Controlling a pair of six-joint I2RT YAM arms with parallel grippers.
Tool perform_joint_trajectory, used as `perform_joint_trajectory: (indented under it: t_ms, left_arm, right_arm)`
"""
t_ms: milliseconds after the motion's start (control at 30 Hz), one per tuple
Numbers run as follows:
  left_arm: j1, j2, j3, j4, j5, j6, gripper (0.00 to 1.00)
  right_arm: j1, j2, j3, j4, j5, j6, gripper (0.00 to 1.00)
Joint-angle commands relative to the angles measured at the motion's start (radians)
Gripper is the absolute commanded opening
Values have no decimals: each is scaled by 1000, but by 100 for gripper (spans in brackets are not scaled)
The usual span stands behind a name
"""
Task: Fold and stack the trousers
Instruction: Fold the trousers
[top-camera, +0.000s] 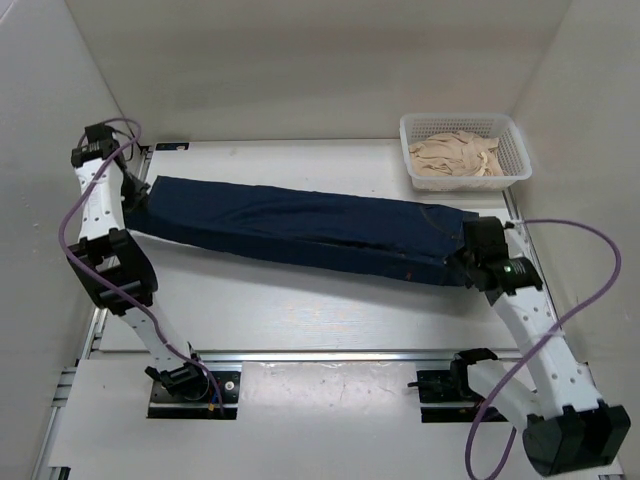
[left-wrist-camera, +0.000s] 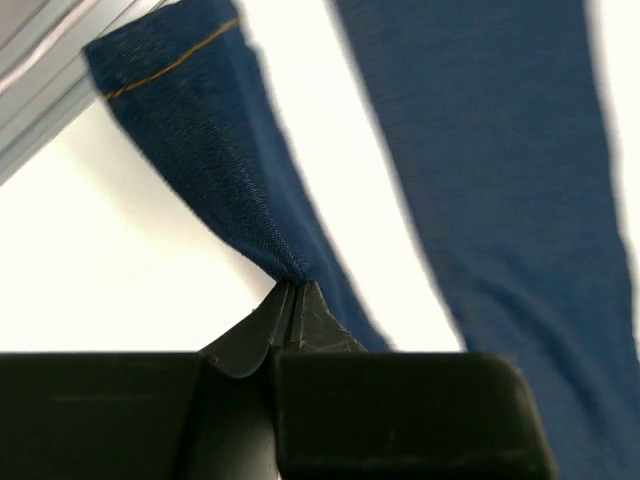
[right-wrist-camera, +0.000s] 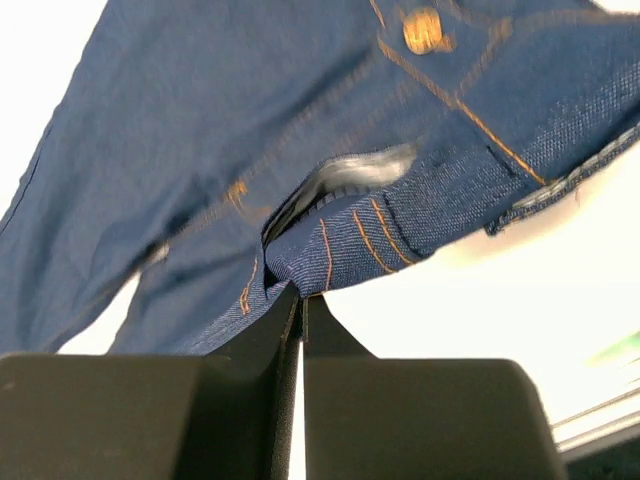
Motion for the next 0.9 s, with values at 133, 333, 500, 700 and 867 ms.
perform_joint_trajectory:
  t_ms: [133,333,500,700,867]
  left_arm:
    - [-61,185,352,-24,-79,3,10]
    - [-92,386,595,-61,-79,23,10]
    - [-101,485,720,-52,-58,32,10]
    - [-101,567,800,8,16,32,10]
    - [-124,609,874,55,63,23,10]
  right_arm:
    - [-4,284,235,67,231,-144,0]
    - [-13,514,420,109,303,-197,0]
    - [-33,680,545,141,317,-231,0]
    - [-42,817,633,150,317,-230,0]
    - [-93,872,664,160,317,-201,0]
